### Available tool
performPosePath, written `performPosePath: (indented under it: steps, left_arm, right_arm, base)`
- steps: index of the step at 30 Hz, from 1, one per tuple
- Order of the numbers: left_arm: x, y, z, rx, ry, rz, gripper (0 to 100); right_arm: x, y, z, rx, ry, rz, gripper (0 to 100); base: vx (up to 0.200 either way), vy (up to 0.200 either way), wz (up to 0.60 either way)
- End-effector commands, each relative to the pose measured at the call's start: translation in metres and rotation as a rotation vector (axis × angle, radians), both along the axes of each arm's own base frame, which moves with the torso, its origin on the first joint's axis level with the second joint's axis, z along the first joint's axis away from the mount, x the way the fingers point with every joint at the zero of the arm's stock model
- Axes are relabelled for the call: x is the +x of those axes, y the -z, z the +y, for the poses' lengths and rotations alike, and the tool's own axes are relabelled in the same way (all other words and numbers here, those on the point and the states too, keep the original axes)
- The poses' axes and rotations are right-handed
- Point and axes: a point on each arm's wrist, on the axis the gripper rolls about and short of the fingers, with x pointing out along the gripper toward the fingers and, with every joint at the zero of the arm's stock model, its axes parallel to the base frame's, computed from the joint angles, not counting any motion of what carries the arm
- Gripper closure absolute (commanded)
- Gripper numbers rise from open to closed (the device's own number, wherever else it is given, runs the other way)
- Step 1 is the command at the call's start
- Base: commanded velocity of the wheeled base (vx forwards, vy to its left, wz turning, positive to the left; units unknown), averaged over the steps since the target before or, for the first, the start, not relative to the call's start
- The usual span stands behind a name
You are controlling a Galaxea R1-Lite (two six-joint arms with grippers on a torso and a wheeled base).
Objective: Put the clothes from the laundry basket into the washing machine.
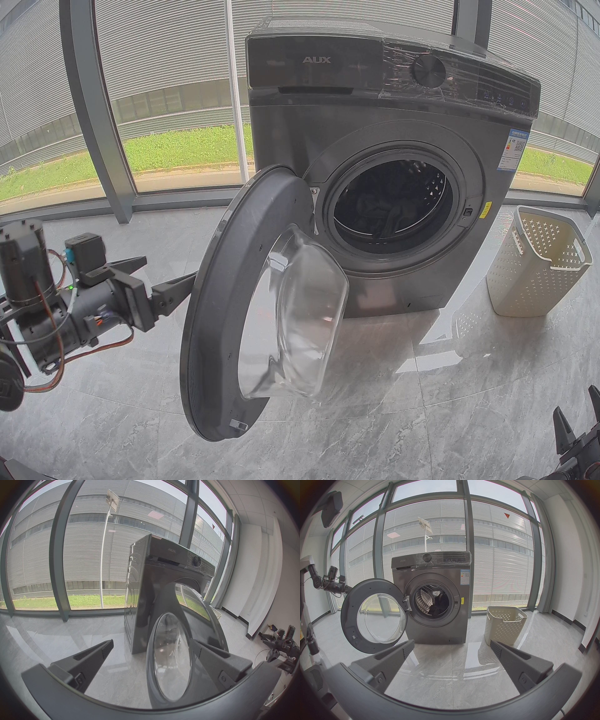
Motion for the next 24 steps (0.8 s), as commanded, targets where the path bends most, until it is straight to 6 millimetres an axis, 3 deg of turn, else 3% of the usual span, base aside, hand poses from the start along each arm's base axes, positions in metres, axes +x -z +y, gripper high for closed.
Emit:
performPosePath:
  steps: [1, 7, 17, 21, 24]
  left_arm:
    - [0.032, 0.005, -0.048, 0.024, 0.045, 0.028, 0]
    - [0.048, -0.001, -0.069, -0.018, 0.046, 0.006, 0]
    - [0.072, 0.002, -0.079, -0.042, 0.029, 0.003, 0]
    - [0.086, -0.006, -0.092, -0.064, 0.044, -0.018, 0]
    - [0.086, 0.002, -0.11, -0.061, 0.092, 0.002, 0]
  right_arm:
    - [0.0, 0.002, 0.0, 0.0, 0.0, -0.005, 0]
    - [0.0, 0.002, 0.0, 0.0, 0.0, -0.005, 0]
    - [0.0, 0.002, 0.0, 0.0, 0.0, -0.005, 0]
    - [0.0, 0.002, 0.0, 0.0, 0.0, -0.005, 0]
    - [0.0, 0.002, 0.0, 0.0, 0.0, -0.005, 0]
  base:
    - [0.0, 0.0, 0.0]
    - [0.0, 0.0, 0.0]
    - [0.0, 0.0, 0.0]
    - [0.0, 0.0, 0.0]
    - [0.0, 0.0, 0.0]
